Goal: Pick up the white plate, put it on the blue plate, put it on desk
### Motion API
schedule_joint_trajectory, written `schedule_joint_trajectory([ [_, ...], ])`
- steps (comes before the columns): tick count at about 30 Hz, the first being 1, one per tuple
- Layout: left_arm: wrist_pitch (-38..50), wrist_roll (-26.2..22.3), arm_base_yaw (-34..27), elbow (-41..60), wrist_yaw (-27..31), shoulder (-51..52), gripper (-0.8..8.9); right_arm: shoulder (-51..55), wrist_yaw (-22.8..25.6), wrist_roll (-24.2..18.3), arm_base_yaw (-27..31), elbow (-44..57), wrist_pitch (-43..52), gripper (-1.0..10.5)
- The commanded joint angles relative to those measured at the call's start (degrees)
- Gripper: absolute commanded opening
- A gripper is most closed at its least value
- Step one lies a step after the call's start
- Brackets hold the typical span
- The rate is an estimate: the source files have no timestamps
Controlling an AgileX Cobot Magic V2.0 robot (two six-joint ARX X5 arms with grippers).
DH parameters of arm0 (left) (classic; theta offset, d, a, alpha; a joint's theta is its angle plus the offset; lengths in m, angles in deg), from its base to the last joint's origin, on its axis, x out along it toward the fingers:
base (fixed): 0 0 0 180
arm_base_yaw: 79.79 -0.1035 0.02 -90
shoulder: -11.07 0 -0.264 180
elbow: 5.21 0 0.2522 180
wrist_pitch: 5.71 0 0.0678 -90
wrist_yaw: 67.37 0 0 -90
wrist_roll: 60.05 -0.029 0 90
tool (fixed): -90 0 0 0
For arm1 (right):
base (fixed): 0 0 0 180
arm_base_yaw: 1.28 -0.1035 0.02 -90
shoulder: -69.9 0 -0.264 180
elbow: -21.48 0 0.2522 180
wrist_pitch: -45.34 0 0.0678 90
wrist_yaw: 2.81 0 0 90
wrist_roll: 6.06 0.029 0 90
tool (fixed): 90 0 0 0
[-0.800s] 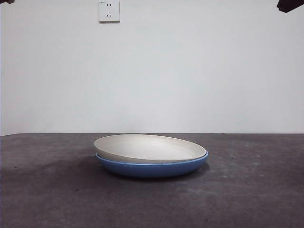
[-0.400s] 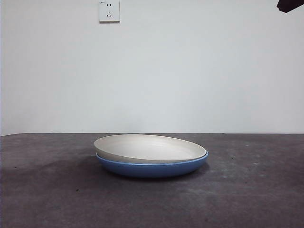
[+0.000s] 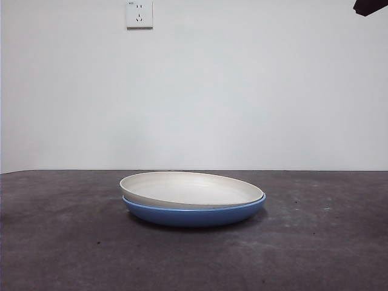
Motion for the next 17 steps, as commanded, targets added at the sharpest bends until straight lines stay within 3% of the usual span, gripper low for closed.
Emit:
schedule_joint_trajectory([
  [1, 3.1, -2.0, -4.0, 3.1, 6.7, 3.7, 0.15, -0.4, -0.1, -0.7, -0.3, -1.0, 0.5, 0.1],
  [7, 17.1, -2.1, -8.8, 19.5, 14.7, 14.6, 0.15, -0.4, -0.1, -0.7, -0.3, -1.0, 0.5, 0.1],
  [17, 23.6, -2.0, -10.9, 44.3, 15.1, 28.8, 0.15, -0.4, -0.1, -0.7, -0.3, -1.0, 0.6, 0.1],
])
